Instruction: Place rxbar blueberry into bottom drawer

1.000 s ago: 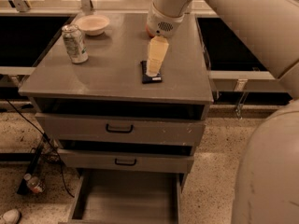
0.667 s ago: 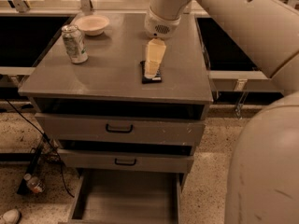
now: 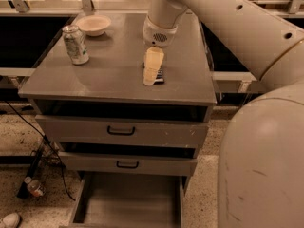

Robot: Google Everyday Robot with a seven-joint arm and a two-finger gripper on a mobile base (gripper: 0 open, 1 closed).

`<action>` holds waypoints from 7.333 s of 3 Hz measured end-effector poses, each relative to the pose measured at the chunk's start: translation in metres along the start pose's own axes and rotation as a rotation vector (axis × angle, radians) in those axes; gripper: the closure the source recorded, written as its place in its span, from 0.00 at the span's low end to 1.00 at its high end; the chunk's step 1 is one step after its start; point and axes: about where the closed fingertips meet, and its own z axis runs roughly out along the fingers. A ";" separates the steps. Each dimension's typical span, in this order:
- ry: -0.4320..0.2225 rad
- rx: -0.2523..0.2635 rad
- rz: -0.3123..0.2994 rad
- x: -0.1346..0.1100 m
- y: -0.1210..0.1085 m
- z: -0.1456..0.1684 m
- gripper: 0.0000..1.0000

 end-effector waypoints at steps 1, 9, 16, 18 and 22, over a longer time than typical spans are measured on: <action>-0.002 -0.035 0.018 0.006 -0.012 0.022 0.00; 0.034 -0.078 0.071 0.032 -0.010 0.055 0.55; 0.109 0.174 0.093 0.047 0.050 -0.090 1.00; 0.056 0.325 0.142 0.094 0.131 -0.126 1.00; -0.161 0.302 0.186 0.111 0.162 -0.065 1.00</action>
Offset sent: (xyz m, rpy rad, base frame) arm 0.0191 -0.0044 -0.0232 0.0006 0.0554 -0.0090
